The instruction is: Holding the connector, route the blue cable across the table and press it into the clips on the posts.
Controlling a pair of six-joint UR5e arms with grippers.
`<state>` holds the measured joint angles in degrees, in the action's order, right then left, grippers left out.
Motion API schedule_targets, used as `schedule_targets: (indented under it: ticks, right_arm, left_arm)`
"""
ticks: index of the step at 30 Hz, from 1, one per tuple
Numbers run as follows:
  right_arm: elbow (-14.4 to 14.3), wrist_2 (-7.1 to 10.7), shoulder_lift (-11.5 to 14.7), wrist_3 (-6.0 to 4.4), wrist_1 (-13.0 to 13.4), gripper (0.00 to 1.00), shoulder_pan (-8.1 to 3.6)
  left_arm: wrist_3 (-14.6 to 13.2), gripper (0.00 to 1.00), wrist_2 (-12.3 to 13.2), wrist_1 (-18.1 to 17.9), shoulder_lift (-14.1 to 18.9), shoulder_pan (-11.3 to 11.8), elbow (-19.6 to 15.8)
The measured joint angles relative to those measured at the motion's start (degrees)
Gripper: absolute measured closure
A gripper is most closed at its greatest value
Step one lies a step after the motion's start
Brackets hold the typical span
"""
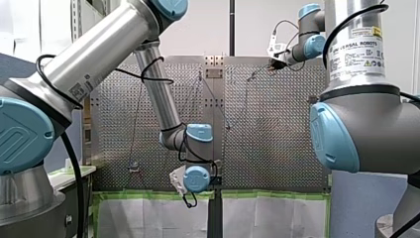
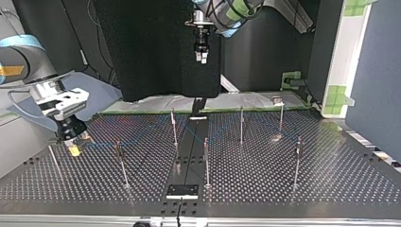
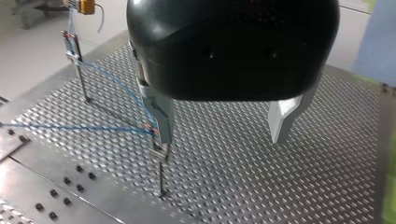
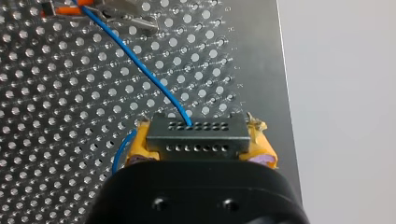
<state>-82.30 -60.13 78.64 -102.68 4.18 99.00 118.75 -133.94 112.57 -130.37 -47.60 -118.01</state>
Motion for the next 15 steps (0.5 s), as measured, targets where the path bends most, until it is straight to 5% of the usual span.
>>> schedule_targets:
  ticks: [15]
  right_arm:
    - [0.0,0.00,0.0,0.00,0.0,1.00,0.00]
  left_arm:
    - [0.0,0.00,0.1,-3.6,2.4,-1.2,-0.1]
